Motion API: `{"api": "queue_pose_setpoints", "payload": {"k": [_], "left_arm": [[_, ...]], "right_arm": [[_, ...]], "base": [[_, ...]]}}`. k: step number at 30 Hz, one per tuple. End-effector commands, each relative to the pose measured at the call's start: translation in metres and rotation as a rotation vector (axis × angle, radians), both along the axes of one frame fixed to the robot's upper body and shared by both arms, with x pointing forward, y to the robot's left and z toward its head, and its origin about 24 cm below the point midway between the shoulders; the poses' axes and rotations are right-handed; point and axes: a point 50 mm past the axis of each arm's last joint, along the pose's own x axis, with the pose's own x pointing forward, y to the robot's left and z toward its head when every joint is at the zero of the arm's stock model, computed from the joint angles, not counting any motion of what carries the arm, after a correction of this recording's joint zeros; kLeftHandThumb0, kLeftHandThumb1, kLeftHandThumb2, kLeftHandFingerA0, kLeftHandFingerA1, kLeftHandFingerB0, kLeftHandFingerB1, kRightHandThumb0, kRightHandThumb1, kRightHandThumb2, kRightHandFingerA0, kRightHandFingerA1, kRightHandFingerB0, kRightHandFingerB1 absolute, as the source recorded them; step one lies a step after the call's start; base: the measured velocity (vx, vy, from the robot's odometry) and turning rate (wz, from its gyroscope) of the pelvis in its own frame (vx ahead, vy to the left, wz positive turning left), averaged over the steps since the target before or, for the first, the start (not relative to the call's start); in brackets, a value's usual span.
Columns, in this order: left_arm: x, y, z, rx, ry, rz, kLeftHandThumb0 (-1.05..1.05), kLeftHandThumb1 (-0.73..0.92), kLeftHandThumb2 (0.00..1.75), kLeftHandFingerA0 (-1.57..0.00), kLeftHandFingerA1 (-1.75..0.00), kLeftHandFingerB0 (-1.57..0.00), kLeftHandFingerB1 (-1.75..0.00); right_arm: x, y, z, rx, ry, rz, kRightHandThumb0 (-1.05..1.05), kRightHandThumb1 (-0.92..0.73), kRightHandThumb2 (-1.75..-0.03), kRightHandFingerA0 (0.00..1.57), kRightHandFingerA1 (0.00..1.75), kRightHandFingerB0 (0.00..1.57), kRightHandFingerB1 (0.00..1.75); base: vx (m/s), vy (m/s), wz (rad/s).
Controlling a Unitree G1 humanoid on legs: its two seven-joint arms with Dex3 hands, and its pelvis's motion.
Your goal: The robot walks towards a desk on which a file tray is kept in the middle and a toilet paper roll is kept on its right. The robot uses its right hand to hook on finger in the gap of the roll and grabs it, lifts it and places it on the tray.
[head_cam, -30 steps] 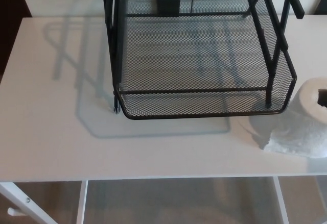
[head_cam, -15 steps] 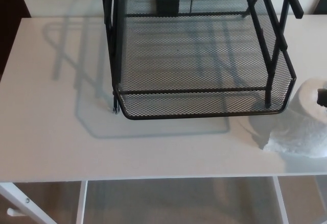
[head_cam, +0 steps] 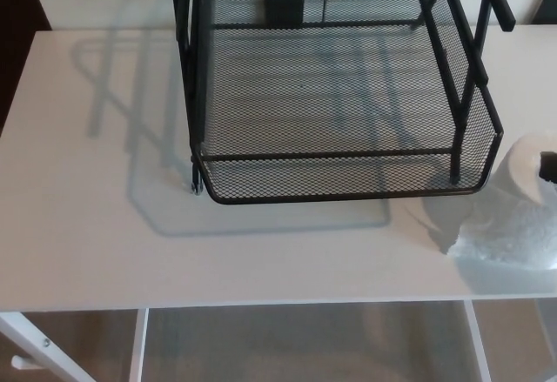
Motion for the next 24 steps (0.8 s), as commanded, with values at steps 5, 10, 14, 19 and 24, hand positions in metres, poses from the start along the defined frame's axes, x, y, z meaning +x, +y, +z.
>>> {"api": "queue_pose_setpoints", "payload": {"k": [5, 10, 14, 19, 24], "left_arm": [[0.002, 0.007, 0.008, 0.053, 0.010, -0.028, -0.88, 0.92, 0.71, -0.30, -0.96, -0.09, -0.72], [0.005, 0.008, 0.008, 0.056, 0.014, -0.033, -0.88, 0.92, 0.73, -0.30, -0.97, -0.09, -0.72], [0.005, 0.008, 0.008, 0.056, 0.019, -0.036, -0.86, 0.92, 0.74, -0.34, -0.93, -0.11, -0.70], [0.005, 0.007, 0.008, 0.053, 0.019, -0.041, -0.86, 0.92, 0.72, -0.31, -0.99, -0.09, -0.72], [0.008, 0.007, 0.009, 0.061, 0.022, -0.050, -0.86, 0.92, 0.72, -0.33, -0.93, -0.13, -0.70]], "right_arm": [[-0.003, 0.001, -0.002, 0.008, 0.001, 0.029, -0.43, -0.56, -0.57, 0.22, 0.42, 0.00, 0.25], [-0.003, 0.006, -0.002, -0.018, 0.003, 0.055, -0.47, -0.57, -0.57, 0.23, 0.40, 0.00, 0.25], [-0.002, 0.011, -0.002, 0.001, -0.005, 0.068, -0.46, -0.56, -0.57, 0.22, 0.41, 0.01, 0.26], [0.003, 0.010, -0.006, -0.053, 0.019, 0.040, -0.46, -0.56, -0.58, 0.25, 0.44, 0.02, 0.17], [0.015, 0.000, -0.006, -0.164, 0.000, -0.014, -0.55, -0.46, -0.77, 0.29, 0.54, 0.00, 0.09]], "base": [[0.00, 0.000, 0.00], [0.00, 0.000, 0.00], [0.00, 0.000, 0.00], [0.00, 0.000, 0.00], [0.00, 0.000, 0.00]]}}
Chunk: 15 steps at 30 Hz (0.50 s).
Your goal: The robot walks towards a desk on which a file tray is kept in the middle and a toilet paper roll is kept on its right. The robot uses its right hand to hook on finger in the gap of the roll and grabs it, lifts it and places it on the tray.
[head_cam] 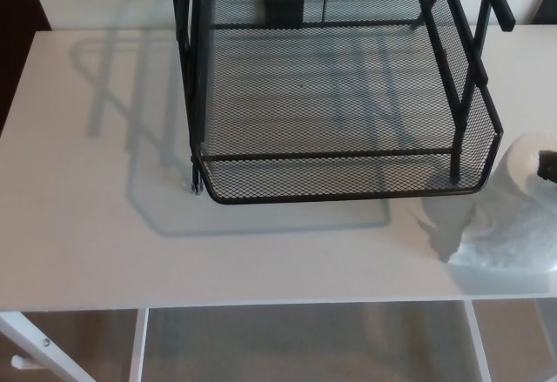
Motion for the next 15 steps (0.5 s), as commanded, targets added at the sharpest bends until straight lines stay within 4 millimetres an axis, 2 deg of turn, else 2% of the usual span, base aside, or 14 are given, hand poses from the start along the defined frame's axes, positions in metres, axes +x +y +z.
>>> {"api": "queue_pose_setpoints", "payload": {"k": [1, 3, 4, 6, 7, 10, 11, 12, 13, 14, 15], "left_arm": [[0.001, 0.006, 0.007, 0.047, 0.004, -0.025, -0.88, 0.92, 0.72, -0.33, -0.93, -0.12, -0.70], [0.002, 0.006, 0.007, 0.051, 0.013, -0.031, -0.87, 0.92, 0.72, -0.34, -0.92, -0.12, -0.69], [0.002, 0.006, 0.007, 0.050, 0.017, -0.034, -0.88, 0.92, 0.73, -0.33, -0.91, -0.12, -0.69], [0.002, 0.006, 0.007, 0.049, 0.019, -0.035, -0.88, 0.92, 0.73, -0.33, -0.91, -0.12, -0.69], [0.002, 0.006, 0.006, 0.044, 0.023, -0.017, -0.87, 0.92, 0.72, -0.34, -1.00, -0.13, -0.73], [0.001, 0.005, 0.005, 0.046, 0.024, -0.024, -0.86, 0.92, 0.73, -0.37, -0.98, -0.14, -0.71], [0.000, 0.005, 0.004, 0.048, 0.022, -0.027, -0.86, 0.92, 0.72, -0.36, -0.96, -0.14, -0.71], [0.001, 0.005, 0.004, 0.049, 0.027, -0.034, -0.87, 0.92, 0.72, -0.35, -0.95, -0.13, -0.71], [0.001, 0.005, 0.004, 0.047, 0.028, -0.031, -0.87, 0.92, 0.71, -0.35, -1.01, -0.12, -0.72], [0.002, 0.004, 0.004, 0.046, 0.027, -0.031, -0.86, 0.92, 0.71, -0.35, -0.95, -0.12, -0.70], [0.002, 0.004, 0.004, 0.046, 0.027, -0.031, -0.86, 0.92, 0.71, -0.35, -0.95, -0.12, -0.70]], "right_arm": [[0.011, -0.009, 0.000, -0.157, -0.027, -0.045, -0.53, -0.47, -0.81, 0.29, 0.54, 0.00, 0.16], [0.013, -0.009, -0.003, -0.190, -0.021, -0.046, -0.52, -0.47, -0.82, 0.32, 0.55, 0.00, 0.19], [0.015, -0.007, -0.006, -0.208, -0.031, -0.032, -0.53, -0.48, -0.79, 0.49, 0.58, 0.05, 0.22], [0.017, -0.006, -0.008, -0.217, -0.036, -0.026, -0.53, -0.48, -0.79, 0.49, 0.58, 0.05, 0.22], [0.019, 0.003, -0.011, -0.198, -0.051, -0.018, -0.47, -0.62, -0.59, 0.68, 0.50, 0.15, 0.27], [0.020, 0.006, -0.014, -0.204, -0.078, -0.019, -0.45, -0.59, -0.58, 0.76, 0.51, 0.19, 0.28], [0.022, 0.008, -0.016, -0.210, -0.099, -0.023, -0.42, -0.60, -0.59, 0.82, 0.54, 0.24, 0.29], [0.025, 0.013, -0.019, -0.244, -0.198, -0.066, -0.46, -0.48, -0.84, 0.83, 0.76, 0.38, 0.51], [0.028, 0.017, -0.022, -0.265, -0.271, -0.093, -0.37, -0.64, -0.59, 0.89, 0.78, 0.49, 0.40], [0.030, 0.019, -0.024, -0.274, -0.320, -0.100, -0.35, -0.63, -0.59, 0.90, 0.92, 0.51, 0.44], [0.030, 0.019, -0.025, -0.276, -0.336, -0.101, -0.35, -0.63, -0.59, 0.90, 0.92, 0.51, 0.44]], "base": [[0.00, 0.000, 0.00], [0.00, 0.000, 0.00], [0.00, 0.000, 0.00], [0.00, 0.000, 0.00], [0.00, 0.000, 0.00], [0.00, 0.000, 0.00], [0.00, 0.000, 0.00], [0.00, 0.000, 0.00], [0.00, 0.000, 0.00], [0.00, 0.000, 0.00], [0.00, 0.000, 0.00]]}}
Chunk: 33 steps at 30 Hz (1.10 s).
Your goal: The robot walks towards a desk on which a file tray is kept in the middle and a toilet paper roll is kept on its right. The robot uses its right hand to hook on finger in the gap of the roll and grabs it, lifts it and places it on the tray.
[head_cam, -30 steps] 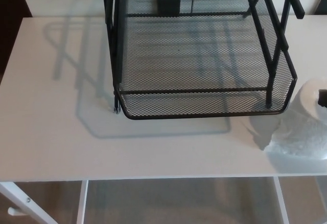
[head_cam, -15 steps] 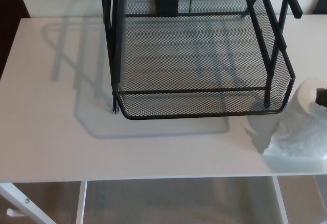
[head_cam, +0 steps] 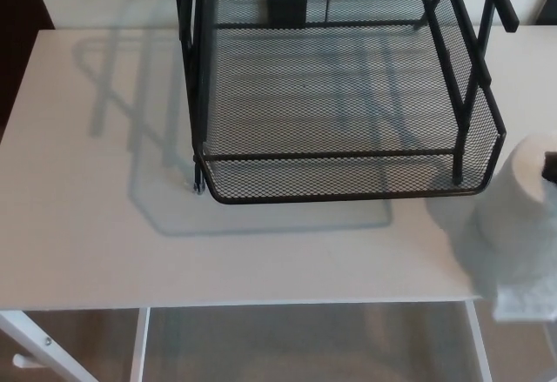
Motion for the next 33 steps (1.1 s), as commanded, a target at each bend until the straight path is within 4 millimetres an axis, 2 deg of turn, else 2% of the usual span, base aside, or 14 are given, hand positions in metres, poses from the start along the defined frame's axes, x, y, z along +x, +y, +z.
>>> {"api": "queue_pose_setpoints", "payload": {"k": [1, 4, 10, 11, 12, 13, 16, 20, 22, 24, 26, 28, 30, 33], "left_arm": [[0.002, 0.005, 0.005, 0.044, 0.003, -0.020, -0.86, 0.92, 0.71, -0.35, -0.95, -0.12, -0.70], [0.003, 0.005, 0.005, 0.052, 0.020, -0.028, -0.86, 0.92, 0.72, -0.38, -0.98, -0.14, -0.72], [0.006, 0.005, 0.006, 0.044, 0.009, -0.028, -0.86, 0.92, 0.72, -0.31, -0.98, -0.11, -0.72], [0.006, 0.005, 0.006, 0.048, 0.009, -0.038, -0.84, 0.92, 0.73, -0.32, -0.93, -0.14, -0.71], [0.006, 0.005, 0.007, 0.048, 0.006, -0.037, -0.84, 0.92, 0.73, -0.32, -0.93, -0.14, -0.71], [0.006, 0.005, 0.007, 0.048, 0.005, -0.035, -0.85, 0.92, 0.73, -0.32, -0.92, -0.15, -0.71], [0.005, 0.005, 0.007, 0.050, 0.004, -0.044, -0.83, 0.92, 0.74, -0.28, -0.96, -0.13, -0.72], [0.006, 0.005, 0.006, 0.056, 0.014, -0.045, -0.82, 0.92, 0.73, -0.31, -0.90, -0.14, -0.69], [0.007, 0.005, 0.007, 0.051, 0.016, -0.048, -0.83, 0.92, 0.72, -0.31, -0.91, -0.13, -0.69], [0.007, 0.005, 0.006, 0.052, 0.020, -0.048, -0.83, 0.92, 0.73, -0.30, -0.91, -0.14, -0.70], [0.006, 0.005, 0.006, 0.051, 0.015, -0.047, -0.83, 0.92, 0.73, -0.31, -0.91, -0.14, -0.70], [0.006, 0.004, 0.006, 0.055, 0.014, -0.046, -0.83, 0.92, 0.72, -0.31, -0.92, -0.14, -0.71], [0.007, 0.005, 0.007, 0.054, 0.006, -0.050, -0.84, 0.92, 0.72, -0.31, -0.96, -0.14, -0.72], [0.009, 0.004, 0.008, 0.048, -0.003, -0.049, -0.84, 0.92, 0.72, -0.32, -0.99, -0.13, -0.72]], "right_arm": [[0.009, 0.007, -0.008, -0.131, -0.274, -0.080, -0.35, -0.63, -0.59, 0.90, 0.92, 0.51, 0.44], [0.013, 0.014, -0.018, -0.163, -0.334, -0.092, -0.35, -0.58, -0.59, 0.88, 1.26, 0.51, 0.41], [0.014, 0.021, -0.035, -0.215, -0.332, -0.025, -0.34, -0.58, -0.57, 0.89, 1.26, 0.51, 0.39], [0.012, 0.022, -0.041, -0.219, -0.374, 0.023, -0.21, -0.63, -0.61, 0.93, 1.47, 0.64, 0.46], [0.011, 0.022, -0.042, -0.219, -0.403, 0.044, -0.21, -0.63, -0.61, 0.93, 1.47, 0.64, 0.46], [0.011, 0.022, -0.045, -0.231, -0.463, 0.064, -0.23, -0.61, -0.63, 0.97, 1.59, 0.90, 0.60], [0.010, 0.021, -0.048, -0.250, -0.527, 0.071, -0.26, -0.57, -0.61, 0.91, 1.64, 0.98, 0.69], [0.010, 0.020, -0.047, -0.242, -0.572, 0.070, -0.25, -0.54, -0.59, 0.89, 1.60, 0.98, 0.72], [0.009, 0.018, -0.047, -0.243, -0.568, 0.068, -0.20, -0.60, -0.64, 0.88, 1.59, 0.91, 1.03], [0.008, 0.017, -0.047, -0.234, -0.588, 0.063, -0.22, -0.58, -0.62, 0.89, 1.58, 0.95, 0.85], [0.007, 0.016, -0.047, -0.207, -0.594, 0.063, -0.19, -0.60, -0.64, 0.90, 1.56, 0.93, 0.96], [0.006, 0.014, -0.044, -0.206, -0.589, 0.063, -0.26, -0.56, -0.57, 0.91, 1.51, 0.94, 0.70], [0.007, 0.007, -0.032, -0.207, -0.597, 0.048, -0.19, -0.62, -0.64, 0.90, 1.49, 0.93, 0.80], [0.008, 0.003, -0.020, -0.195, -0.594, 0.024, -0.16, -0.62, -0.71, 1.00, 1.19, 0.96, 0.77]], "base": [[0.00, 0.000, 0.00], [0.00, 0.000, 0.00], [0.00, 0.000, 0.00], [0.00, 0.000, 0.00], [0.00, 0.000, 0.00], [0.00, 0.000, 0.00], [0.00, 0.000, 0.00], [0.00, 0.000, 0.00], [0.00, 0.000, 0.00], [0.00, 0.000, 0.00], [0.00, 0.000, 0.00], [0.00, 0.000, 0.00], [0.00, 0.000, 0.00], [0.00, 0.000, 0.00]]}}
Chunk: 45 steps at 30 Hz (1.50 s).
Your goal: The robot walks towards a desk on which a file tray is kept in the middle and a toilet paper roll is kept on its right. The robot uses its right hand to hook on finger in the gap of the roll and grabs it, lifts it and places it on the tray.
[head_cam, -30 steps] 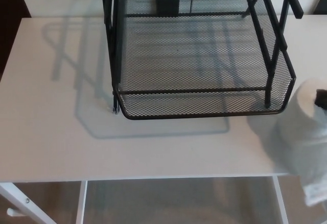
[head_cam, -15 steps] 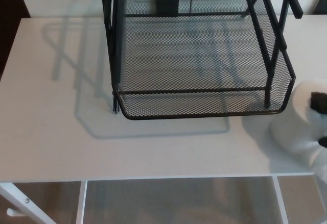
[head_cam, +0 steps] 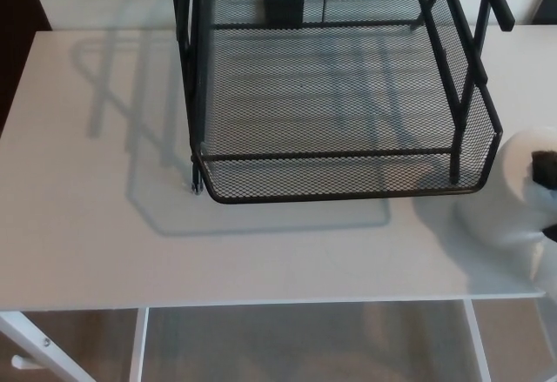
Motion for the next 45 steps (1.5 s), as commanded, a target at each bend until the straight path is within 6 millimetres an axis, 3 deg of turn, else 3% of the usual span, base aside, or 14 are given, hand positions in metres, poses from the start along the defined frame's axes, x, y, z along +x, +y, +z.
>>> {"api": "queue_pose_setpoints", "payload": {"k": [1, 5, 6, 7, 13, 16, 18, 19, 20, 26, 30, 35, 39, 45], "left_arm": [[0.003, 0.006, 0.008, 0.050, -0.004, -0.021, -0.83, 0.92, 0.72, -0.32, -0.97, -0.15, -0.72], [0.002, 0.006, 0.008, 0.060, 0.006, -0.043, -0.83, 0.92, 0.74, -0.30, -0.90, -0.14, -0.70], [0.000, 0.007, 0.007, 0.058, 0.006, -0.036, -0.82, 0.92, 0.74, -0.28, -0.95, -0.13, -0.70], [-0.001, 0.006, 0.007, 0.058, 0.010, -0.034, -0.84, 0.92, 0.74, -0.31, -0.91, -0.15, -0.70], [-0.008, 0.004, 0.003, 0.059, 0.023, -0.035, -0.84, 0.92, 0.74, -0.34, -0.92, -0.14, -0.70], [-0.007, 0.004, 0.001, 0.040, 0.020, 0.002, -0.84, 0.92, 0.70, -0.33, -0.93, -0.14, -0.71], [-0.007, 0.004, 0.001, 0.044, 0.021, 0.000, -0.84, 0.92, 0.70, -0.34, -0.93, -0.14, -0.71], [-0.006, 0.005, 0.002, 0.051, 0.025, -0.012, -0.84, 0.92, 0.72, -0.38, -1.01, -0.15, -0.74], [-0.007, 0.006, 0.003, 0.054, 0.027, -0.012, -0.84, 0.92, 0.72, -0.38, -1.01, -0.15, -0.74], [-0.009, 0.005, 0.003, 0.054, 0.021, -0.018, -0.83, 0.92, 0.73, -0.34, -0.94, -0.14, -0.71], [-0.009, 0.005, 0.003, 0.054, 0.026, -0.016, -0.83, 0.92, 0.73, -0.34, -0.96, -0.14, -0.71], [-0.009, 0.005, 0.002, 0.054, 0.031, -0.024, -0.83, 0.92, 0.73, -0.34, -0.92, -0.15, -0.71], [-0.010, 0.004, 0.002, 0.049, 0.017, -0.023, -0.84, 0.92, 0.73, -0.33, -0.95, -0.15, -0.73], [-0.010, 0.004, 0.000, 0.053, 0.031, -0.005, -0.82, 0.92, 0.73, -0.32, -0.91, -0.15, -0.70]], "right_arm": [[-0.005, -0.014, 0.020, -0.093, -0.212, 0.029, -0.17, -0.61, -0.68, 0.97, 1.29, 0.98, 0.70], [-0.005, -0.022, 0.041, -0.086, -0.278, 0.002, -0.15, -0.60, -0.75, 0.94, 1.30, 0.96, 0.75], [-0.004, -0.022, 0.043, -0.083, -0.286, 0.003, -0.06, -0.82, -0.91, 0.67, 1.75, 0.55, 1.23], [-0.003, -0.022, 0.055, -0.070, -0.328, 0.006, -0.11, -0.55, -0.90, 0.98, 1.29, 0.97, 0.79], [-0.007, -0.018, 0.115, 0.001, -0.529, 0.012, -0.16, -0.52, -0.97, 1.02, 1.42, 0.99, 0.83], [-0.007, -0.010, 0.139, 0.014, -0.583, 0.013, -0.20, -0.50, -1.05, 1.10, 1.18, 0.95, 0.93], [-0.006, -0.008, 0.146, 0.012, -0.595, 0.016, -0.18, -0.55, -0.98, 0.99, 1.30, 0.95, 0.94], [-0.006, -0.008, 0.145, 0.013, -0.593, 0.015, -0.28, -0.83, -0.84, 0.70, 1.57, 0.66, 1.16], [-0.004, -0.001, 0.158, 0.040, -0.634, 0.043, -0.17, -0.54, -1.01, 0.98, 1.34, 0.94, 0.97], [0.003, 0.030, 0.203, 0.039, -0.788, 0.166, -0.21, -0.48, -0.97, 1.00, 1.44, 0.94, 0.94], [0.010, 0.050, 0.214, 0.086, -0.732, 0.221, -0.24, -0.54, -0.86, 1.06, 1.30, 0.96, 0.79], [0.026, 0.085, 0.215, 0.187, -0.538, 0.377, -0.21, -0.61, -0.90, 0.93, 1.57, 0.95, 0.75], [0.044, 0.116, 0.202, 0.204, -0.177, 0.505, -0.22, -0.69, -0.70, 0.91, 1.22, 0.91, 0.65], [0.060, 0.144, 0.169, 0.091, 0.022, 0.542, -0.21, -0.70, -0.68, 0.91, 1.13, 0.95, 0.60]], "base": [[0.00, 0.000, 0.00], [0.00, 0.000, 0.00], [0.00, 0.000, 0.00], [0.00, 0.000, 0.00], [0.00, 0.000, 0.00], [0.00, 0.000, 0.00], [0.00, 0.000, 0.00], [0.00, 0.000, 0.00], [0.00, 0.000, 0.00], [0.00, 0.000, 0.00], [0.00, 0.000, 0.00], [0.00, 0.000, 0.00], [0.00, 0.000, 0.00], [0.00, 0.000, 0.00]]}}
